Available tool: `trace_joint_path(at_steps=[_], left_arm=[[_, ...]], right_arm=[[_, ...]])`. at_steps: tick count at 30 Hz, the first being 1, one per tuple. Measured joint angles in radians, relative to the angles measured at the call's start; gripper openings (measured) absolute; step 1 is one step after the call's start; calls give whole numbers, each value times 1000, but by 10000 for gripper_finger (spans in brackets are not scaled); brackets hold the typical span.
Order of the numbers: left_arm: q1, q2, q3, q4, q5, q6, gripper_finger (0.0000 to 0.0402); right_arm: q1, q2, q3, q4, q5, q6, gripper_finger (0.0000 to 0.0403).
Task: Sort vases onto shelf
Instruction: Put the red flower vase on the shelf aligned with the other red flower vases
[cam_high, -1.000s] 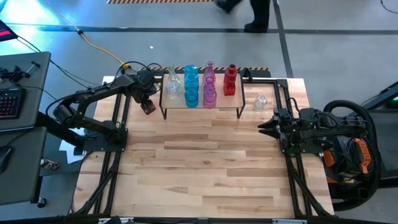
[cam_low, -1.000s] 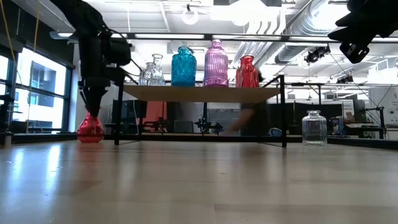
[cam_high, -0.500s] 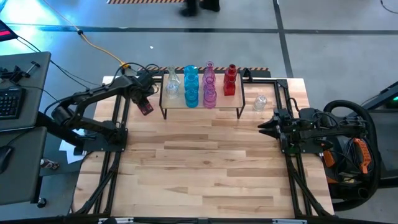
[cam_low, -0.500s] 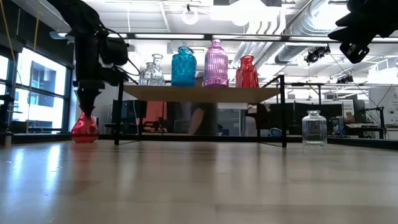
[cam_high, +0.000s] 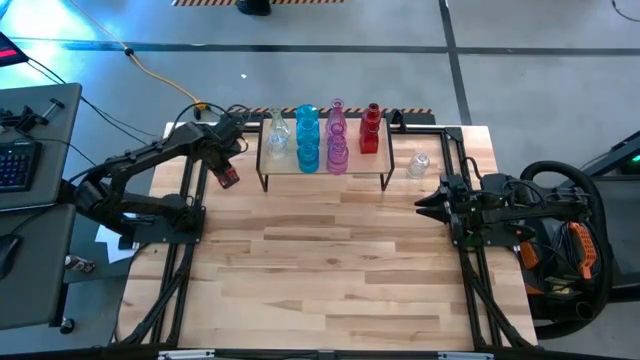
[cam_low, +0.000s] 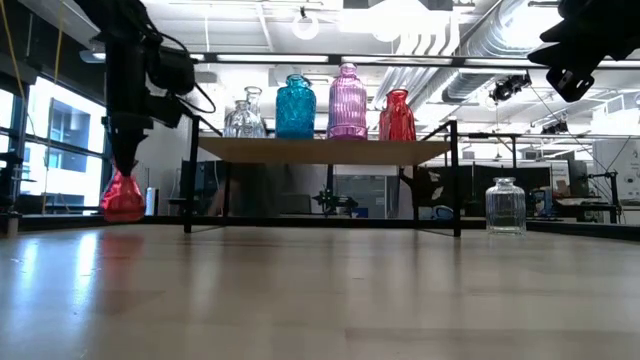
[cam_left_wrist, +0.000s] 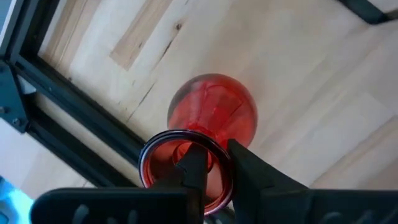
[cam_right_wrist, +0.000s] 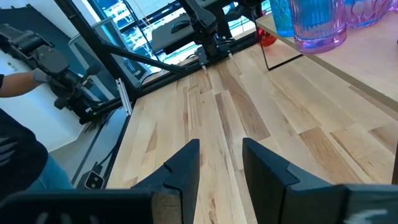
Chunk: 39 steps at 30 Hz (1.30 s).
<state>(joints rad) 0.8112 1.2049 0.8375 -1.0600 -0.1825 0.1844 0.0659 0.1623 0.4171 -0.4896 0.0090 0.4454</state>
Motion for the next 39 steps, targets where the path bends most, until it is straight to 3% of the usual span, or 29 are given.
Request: trace_joint_path(at_steps=[16, 27, 39], left_arm=[[0, -259, 29, -188, 116, -52, 32], [0, -370, 189, -231, 250, -44, 32], [0, -386, 419, -228, 515, -36, 33]], right_arm=[[0, 0, 0, 0, 2, 0, 104], [0, 0, 0, 0, 6, 0, 104], [0, 0, 0, 0, 5, 0, 104]])
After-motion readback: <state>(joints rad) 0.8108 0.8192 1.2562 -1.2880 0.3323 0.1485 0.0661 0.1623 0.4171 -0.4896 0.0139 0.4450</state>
